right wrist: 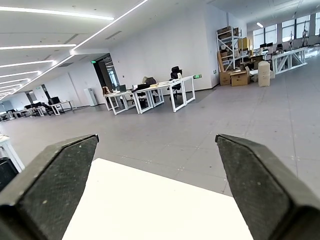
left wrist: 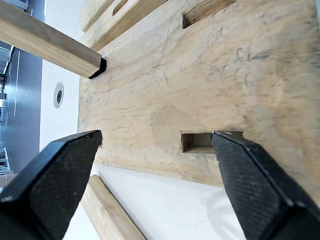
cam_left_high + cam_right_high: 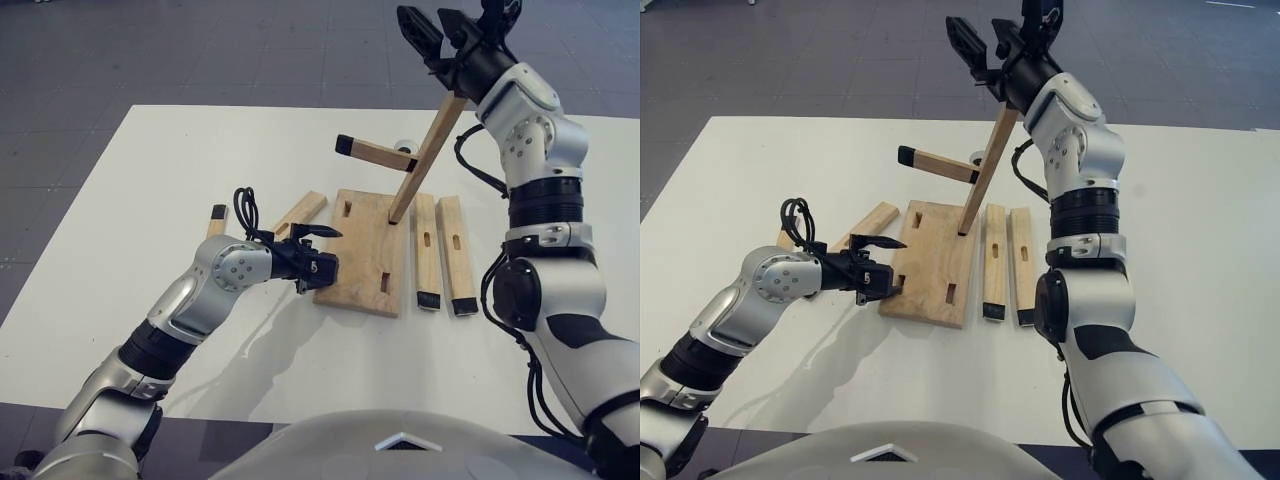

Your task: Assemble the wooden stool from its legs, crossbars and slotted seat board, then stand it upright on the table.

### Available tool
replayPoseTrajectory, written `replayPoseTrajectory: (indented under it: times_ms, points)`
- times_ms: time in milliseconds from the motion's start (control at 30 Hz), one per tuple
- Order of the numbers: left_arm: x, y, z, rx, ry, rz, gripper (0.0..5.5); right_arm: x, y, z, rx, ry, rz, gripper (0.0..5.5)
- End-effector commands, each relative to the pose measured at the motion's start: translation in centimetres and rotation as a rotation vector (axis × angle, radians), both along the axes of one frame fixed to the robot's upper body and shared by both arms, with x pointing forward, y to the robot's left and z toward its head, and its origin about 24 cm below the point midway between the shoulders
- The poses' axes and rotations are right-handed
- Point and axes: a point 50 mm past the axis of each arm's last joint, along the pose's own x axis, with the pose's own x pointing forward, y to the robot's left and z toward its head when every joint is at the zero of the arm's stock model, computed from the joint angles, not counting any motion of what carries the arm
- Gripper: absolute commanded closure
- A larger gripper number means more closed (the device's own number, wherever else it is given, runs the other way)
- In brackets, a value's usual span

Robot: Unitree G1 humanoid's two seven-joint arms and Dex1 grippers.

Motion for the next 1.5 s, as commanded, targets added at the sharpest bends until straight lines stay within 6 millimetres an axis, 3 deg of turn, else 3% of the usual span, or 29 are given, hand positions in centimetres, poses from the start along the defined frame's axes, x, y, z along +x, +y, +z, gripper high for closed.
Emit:
replayPoseTrajectory:
  times_ms: [33, 300, 400, 600, 700, 867, 1033, 1100, 1167, 1267, 1500]
  points:
    - [-0.6, 0.7, -1.7, 0.058, 0.075, 0.031, 1.41, -1.1, 0.3, -4.6, 0.008, 0.24, 0.019, 1.16]
    - [-0.7, 0.6, -1.9, 0.056, 0.079, 0.031, 1.41, -2.1, -0.1, 4.1, 0.074, -0.006, 0.035, 1.16]
    - [-0.8, 0.4, -1.9, 0.051, 0.081, 0.029, 1.41, -1.2, -1.4, 4.0, 0.07, -0.009, -0.018, 1.16]
    - [-0.8, 0.5, -1.9, 0.052, 0.079, 0.033, 1.41, 0.2, -2.6, 1.1, 0.027, 0.062, -0.066, 1.16]
    - [-0.9, 0.6, -1.9, 0.054, 0.08, 0.032, 1.41, 0.0, -3.0, 2.1, 0.031, 0.023, -0.068, 1.16]
    - [-1.0, 0.4, -2.0, 0.05, 0.086, 0.032, 1.41, -0.7, -4.3, 5.7, 0.129, -0.087, -0.11, 1.16]
    - [-0.8, 0.5, -1.9, 0.051, 0.079, 0.042, 1.41, -2.7, -7.0, 8.9, 0.254, -0.207, -0.201, 1.16]
    - [-0.8, 0.6, -1.9, 0.045, 0.074, 0.064, 1.41, -3.8, -8.5, 8.5, 0.249, -0.207, -0.288, 1.16]
    - [-0.8, 0.4, -1.8, 0.024, 0.088, 0.084, 1.41, -5.0, -10.1, 6.8, 0.201, -0.158, -0.378, 1.16]
    - [-1.0, -0.2, -1.3, -0.026, 0.119, 0.108, 1.41, -7.1, -11.9, 2.3, 0.083, -0.02, -0.457, 1.16]
    - [-1.0, -1.5, -0.2, -0.097, 0.165, 0.133, 1.41, -11.6, -11.7, -6.5, -0.117, 0.303, -0.43, 1.16]
